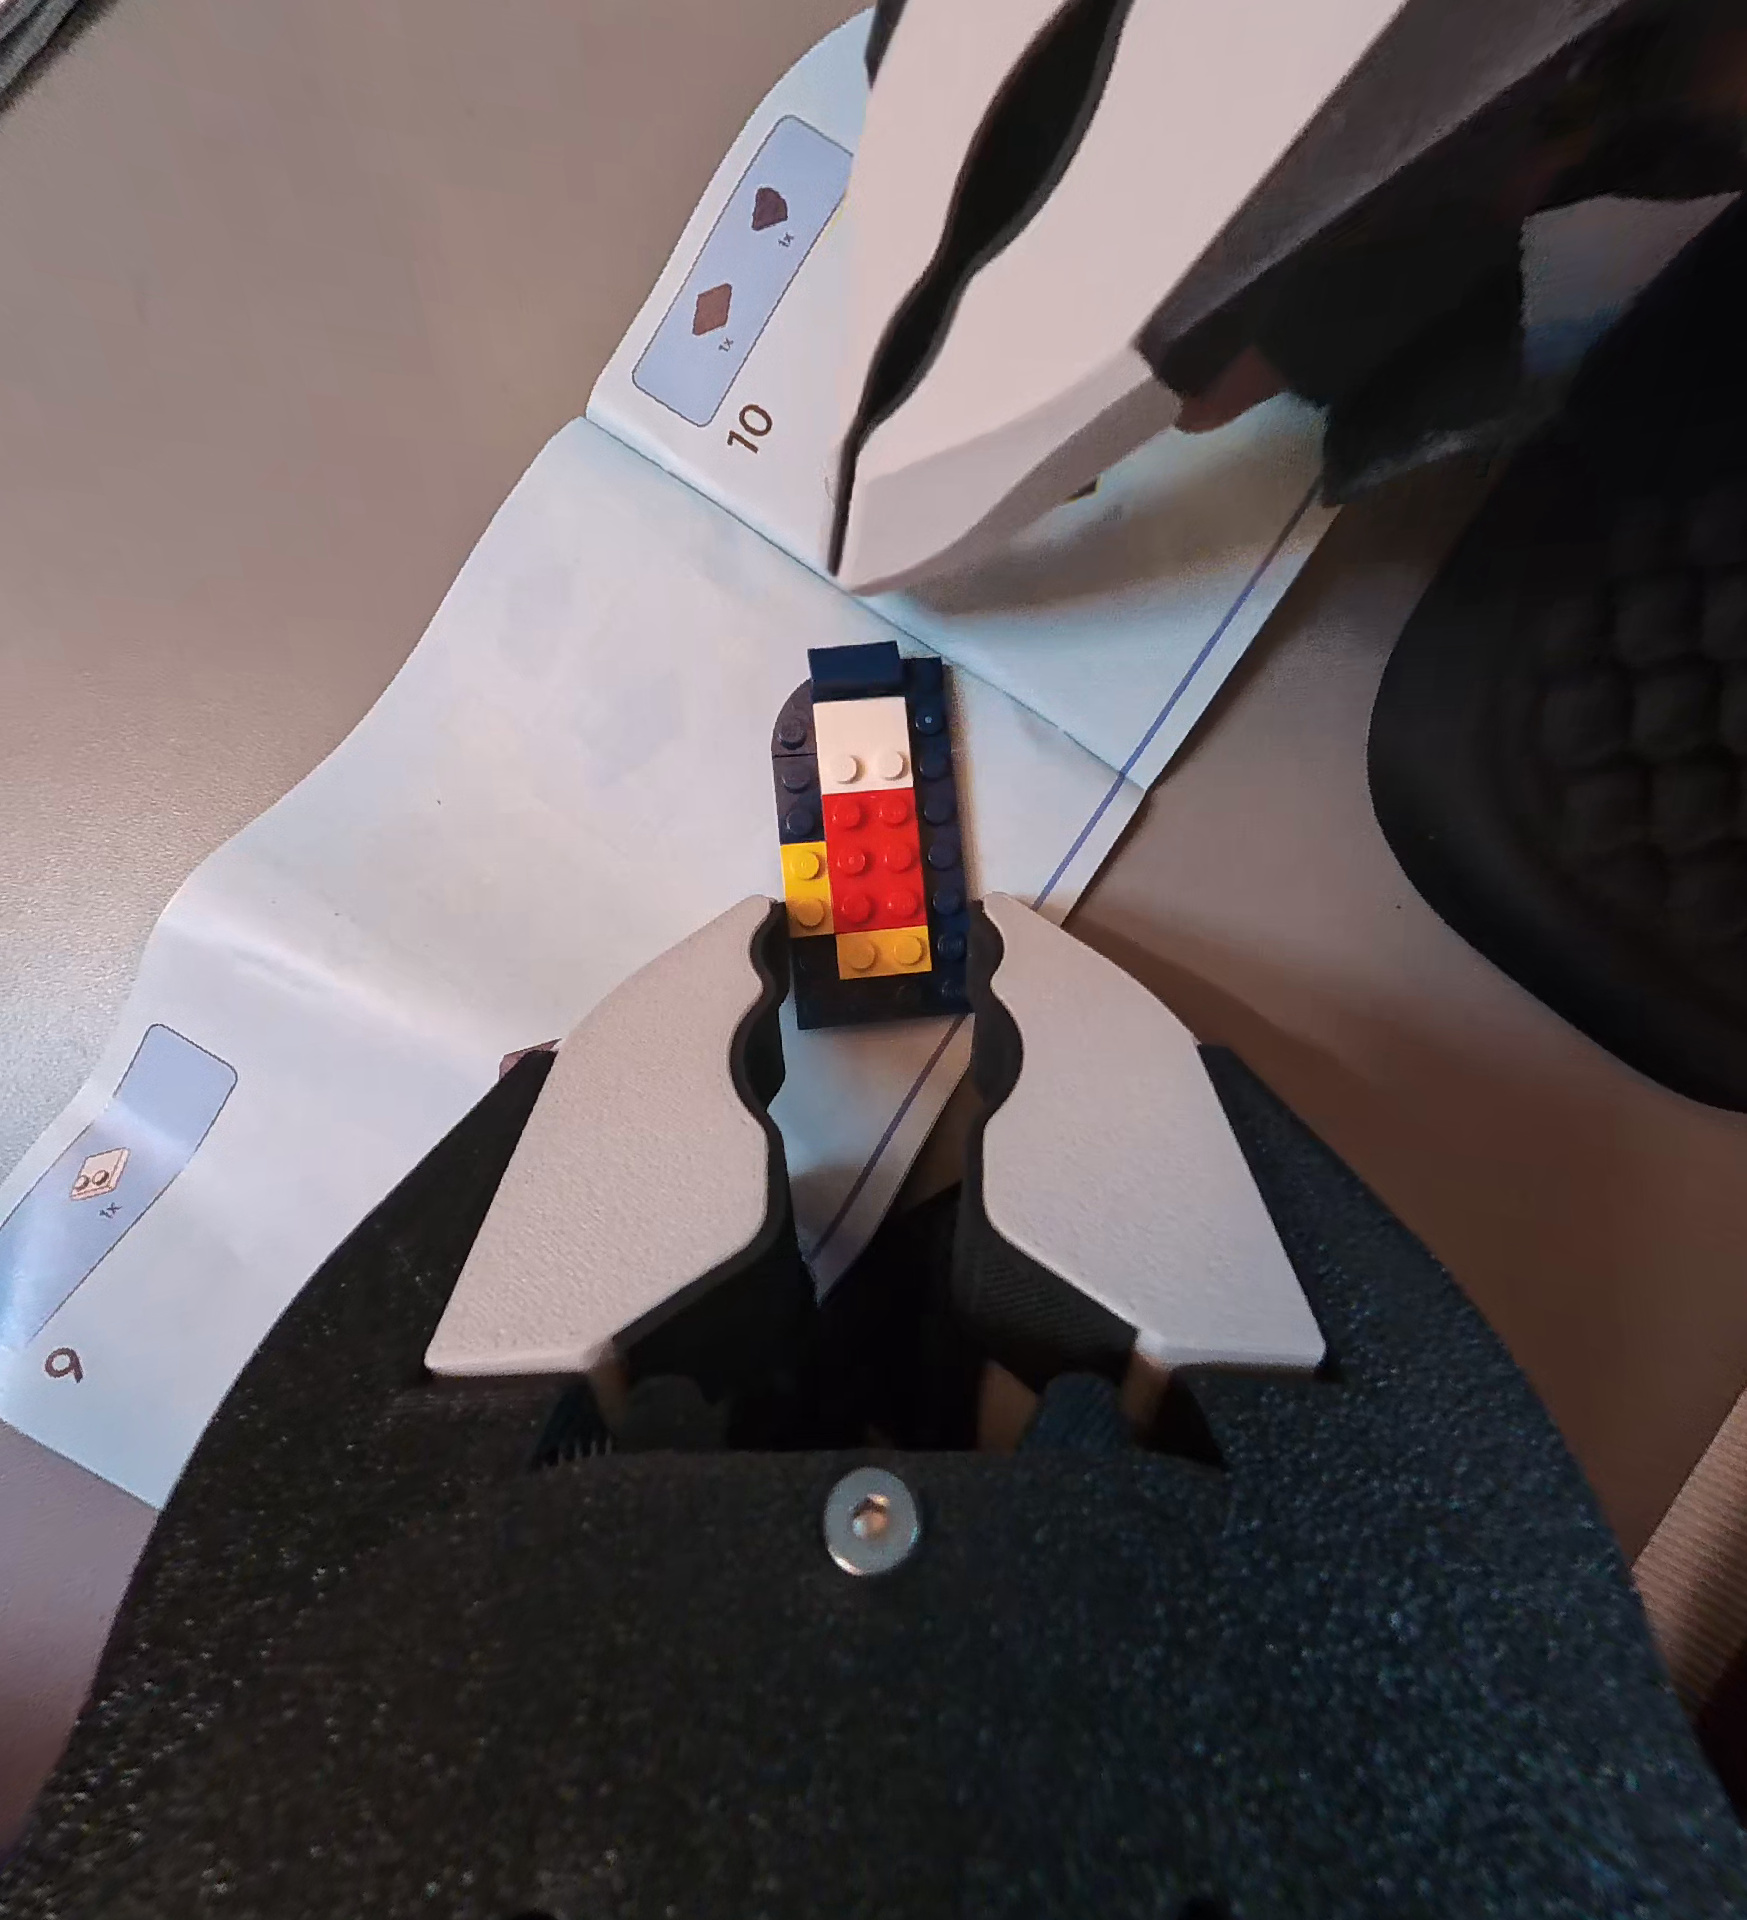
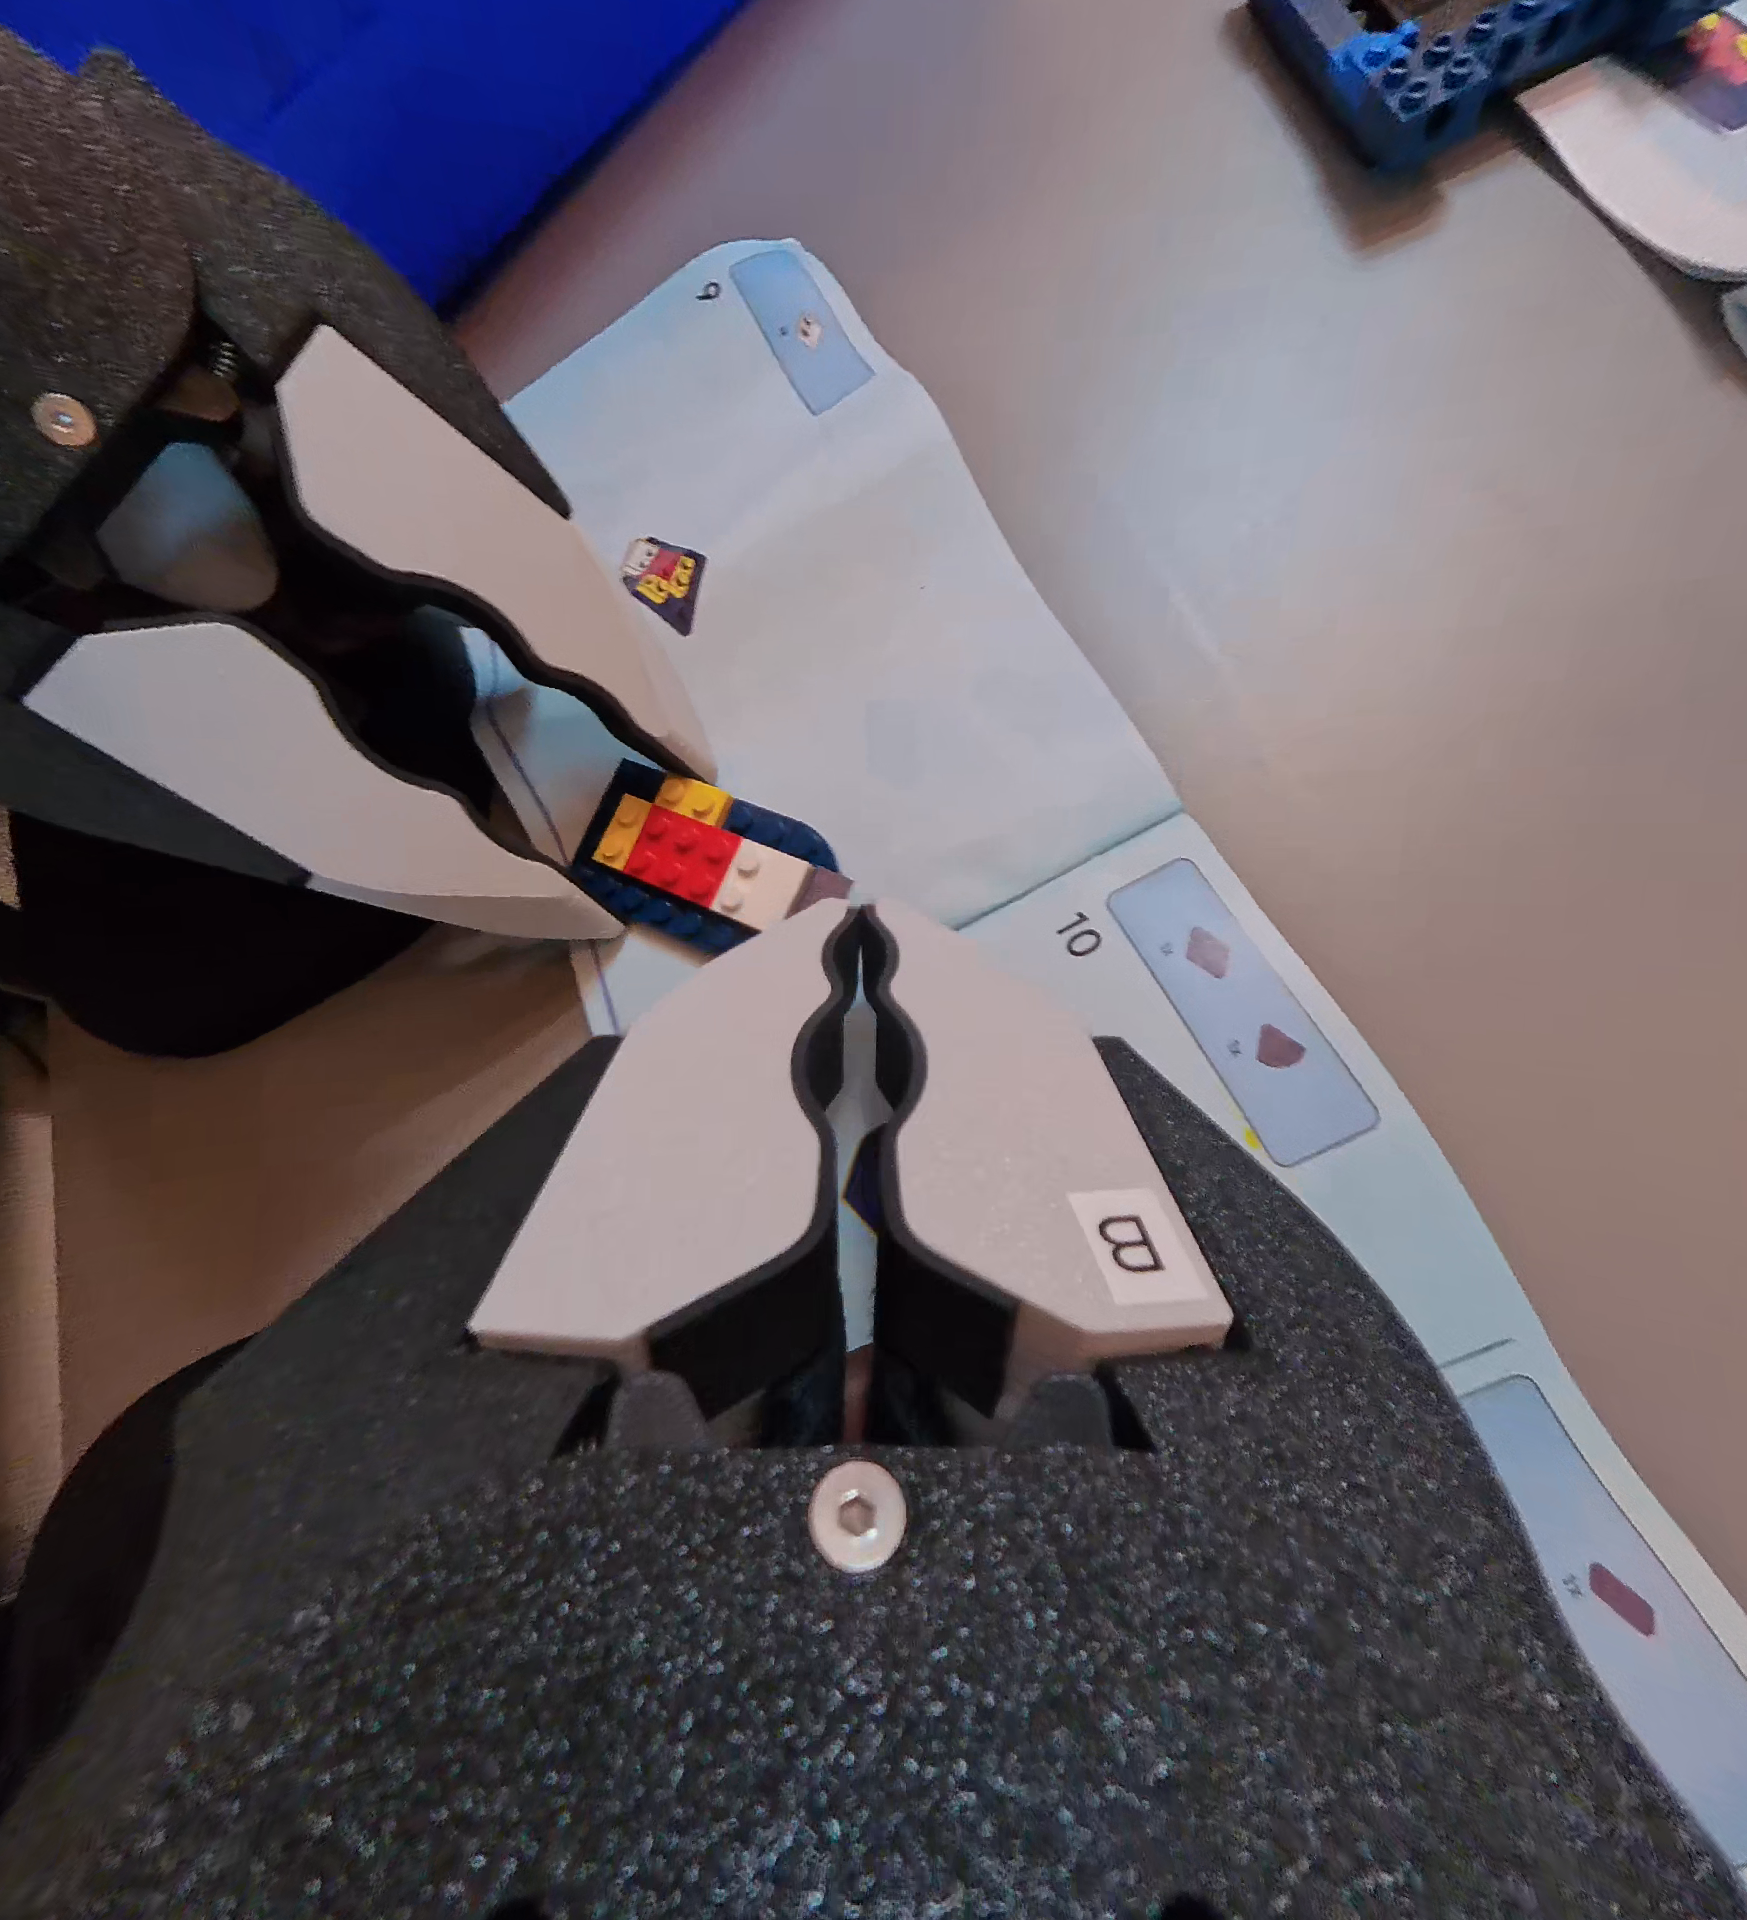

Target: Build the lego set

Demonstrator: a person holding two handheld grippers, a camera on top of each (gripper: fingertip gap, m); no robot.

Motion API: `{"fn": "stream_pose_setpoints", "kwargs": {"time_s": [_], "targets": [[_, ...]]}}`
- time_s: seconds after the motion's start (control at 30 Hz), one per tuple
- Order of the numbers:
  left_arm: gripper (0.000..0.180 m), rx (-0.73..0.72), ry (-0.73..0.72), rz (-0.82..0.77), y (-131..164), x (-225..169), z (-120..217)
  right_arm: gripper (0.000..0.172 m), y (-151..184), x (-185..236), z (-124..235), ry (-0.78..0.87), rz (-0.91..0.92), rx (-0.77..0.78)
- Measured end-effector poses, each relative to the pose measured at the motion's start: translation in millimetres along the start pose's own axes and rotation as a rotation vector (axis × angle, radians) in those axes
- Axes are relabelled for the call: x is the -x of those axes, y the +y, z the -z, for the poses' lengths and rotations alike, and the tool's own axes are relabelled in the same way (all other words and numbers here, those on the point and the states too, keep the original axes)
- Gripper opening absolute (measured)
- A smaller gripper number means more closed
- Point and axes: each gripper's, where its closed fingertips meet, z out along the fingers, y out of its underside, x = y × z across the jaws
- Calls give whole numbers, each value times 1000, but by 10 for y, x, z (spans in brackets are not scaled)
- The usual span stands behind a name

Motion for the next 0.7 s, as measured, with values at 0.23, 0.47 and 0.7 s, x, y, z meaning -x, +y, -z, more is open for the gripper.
{"fn": "stream_pose_setpoints", "kwargs": {"time_s": [0.23,0.47,0.7], "targets": [[32,-5,-3,-1,0,0,0,0,66,-10,-62,11,21,46],[32,-8,-4,-6,-2,0,-2,0,50,37,-66,-12,23,40],[32,-14,-1,-6,-4,0,-3,0,-1,10,-4,-18,-4,-1]]}}
